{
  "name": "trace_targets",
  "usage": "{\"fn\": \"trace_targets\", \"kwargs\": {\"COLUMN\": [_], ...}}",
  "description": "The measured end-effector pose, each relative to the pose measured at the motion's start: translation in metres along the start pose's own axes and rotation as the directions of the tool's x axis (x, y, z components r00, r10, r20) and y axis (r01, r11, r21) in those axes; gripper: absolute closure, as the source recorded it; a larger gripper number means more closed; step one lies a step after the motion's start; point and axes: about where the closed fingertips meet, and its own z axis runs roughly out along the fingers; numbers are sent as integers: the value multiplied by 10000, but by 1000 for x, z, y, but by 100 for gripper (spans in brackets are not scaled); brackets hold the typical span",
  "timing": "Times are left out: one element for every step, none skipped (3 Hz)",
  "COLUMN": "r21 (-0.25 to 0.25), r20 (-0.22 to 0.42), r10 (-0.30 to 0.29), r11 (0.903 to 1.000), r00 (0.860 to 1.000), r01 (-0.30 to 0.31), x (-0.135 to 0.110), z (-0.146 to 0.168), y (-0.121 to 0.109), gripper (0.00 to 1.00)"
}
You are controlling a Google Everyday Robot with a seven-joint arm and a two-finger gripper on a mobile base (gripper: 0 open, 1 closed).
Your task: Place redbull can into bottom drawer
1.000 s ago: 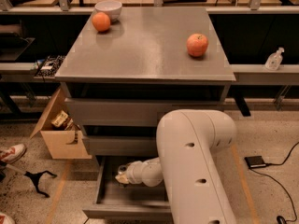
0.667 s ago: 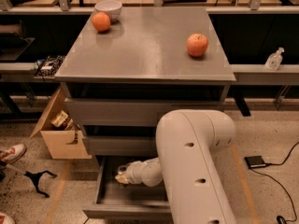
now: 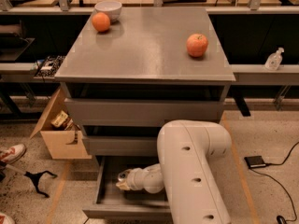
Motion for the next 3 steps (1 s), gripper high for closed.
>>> {"fn": "trace_targets", "kwargs": {"r21": [-41,-78,-184], "r20": [304,314,172], "r10": [-447,-850,-1128], "r11": [9990,9963,9934], "r00": [9985,9959,9935], "r01": [449,853,1131], "x": [21,34,43], "z": [16,26,34], "y": [1,1,3], "gripper": [100,100,100]}}
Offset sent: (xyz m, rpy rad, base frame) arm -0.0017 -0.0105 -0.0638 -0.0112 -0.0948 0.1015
